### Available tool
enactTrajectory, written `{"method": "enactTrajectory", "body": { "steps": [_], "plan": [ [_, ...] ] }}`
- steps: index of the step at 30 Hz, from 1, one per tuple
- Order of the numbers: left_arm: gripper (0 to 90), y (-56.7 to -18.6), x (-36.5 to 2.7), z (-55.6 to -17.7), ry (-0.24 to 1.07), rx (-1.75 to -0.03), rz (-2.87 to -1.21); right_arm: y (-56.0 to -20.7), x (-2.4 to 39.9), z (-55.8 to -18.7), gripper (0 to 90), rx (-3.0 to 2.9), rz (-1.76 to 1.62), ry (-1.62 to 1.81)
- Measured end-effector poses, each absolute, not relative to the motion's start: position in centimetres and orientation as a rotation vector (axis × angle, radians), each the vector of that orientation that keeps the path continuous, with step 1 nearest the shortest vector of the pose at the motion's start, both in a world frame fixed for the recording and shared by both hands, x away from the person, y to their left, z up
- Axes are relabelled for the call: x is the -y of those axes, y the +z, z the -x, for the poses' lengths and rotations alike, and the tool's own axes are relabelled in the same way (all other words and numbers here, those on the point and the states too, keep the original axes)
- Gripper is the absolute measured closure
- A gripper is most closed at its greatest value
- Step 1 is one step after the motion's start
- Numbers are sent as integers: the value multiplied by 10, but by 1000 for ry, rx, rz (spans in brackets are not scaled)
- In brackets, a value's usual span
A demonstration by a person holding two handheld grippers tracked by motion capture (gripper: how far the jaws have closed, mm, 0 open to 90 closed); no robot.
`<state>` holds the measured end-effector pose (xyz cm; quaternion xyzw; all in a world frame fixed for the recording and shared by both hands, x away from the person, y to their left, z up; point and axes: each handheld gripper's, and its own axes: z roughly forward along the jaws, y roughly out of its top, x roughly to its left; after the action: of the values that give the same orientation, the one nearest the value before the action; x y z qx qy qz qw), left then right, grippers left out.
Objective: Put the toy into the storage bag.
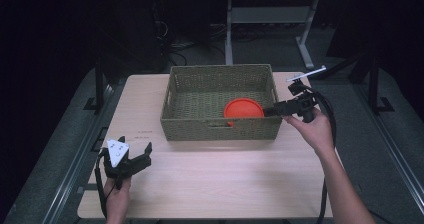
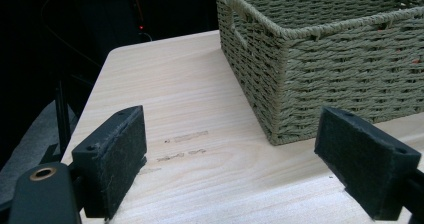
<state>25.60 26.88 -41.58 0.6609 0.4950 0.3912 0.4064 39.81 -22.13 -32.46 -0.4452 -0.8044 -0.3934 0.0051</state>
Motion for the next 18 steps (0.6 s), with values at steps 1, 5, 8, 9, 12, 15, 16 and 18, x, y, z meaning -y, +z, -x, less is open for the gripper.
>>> {"method": "enactTrajectory", "body": {
  "steps": [1, 5, 8, 9, 12, 15, 16, 18],
  "plan": [
    [128, -416, -269, -256, 987, -1248, -1666, -325, 221, -398, 326, 2519, 1394, -1232],
    [127, -416, -269, -256, 989, -1249, -1662, -328, 225, -392, 326, 2517, 1386, -1228],
    [127, -416, -269, -256, 989, -1249, -1663, -329, 228, -388, 325, 2512, 1387, -1231],
    [127, -416, -269, -256, 990, -1248, -1664, -330, 229, -386, 325, 2511, 1383, -1236],
    [127, -416, -268, -256, 989, -1248, -1664, -332, 232, -382, 325, 2511, 1380, -1249],
    [127, -416, -268, -255, 991, -1248, -1658, -335, 239, -375, 325, 2507, 1382, -1259],
    [127, -416, -268, -255, 991, -1248, -1658, -335, 239, -375, 325, 2507, 1382, -1259],
    [127, -416, -268, -256, 991, -1248, -1660, -338, 242, -372, 325, 2499, 1384, -1261]
  ]
}}
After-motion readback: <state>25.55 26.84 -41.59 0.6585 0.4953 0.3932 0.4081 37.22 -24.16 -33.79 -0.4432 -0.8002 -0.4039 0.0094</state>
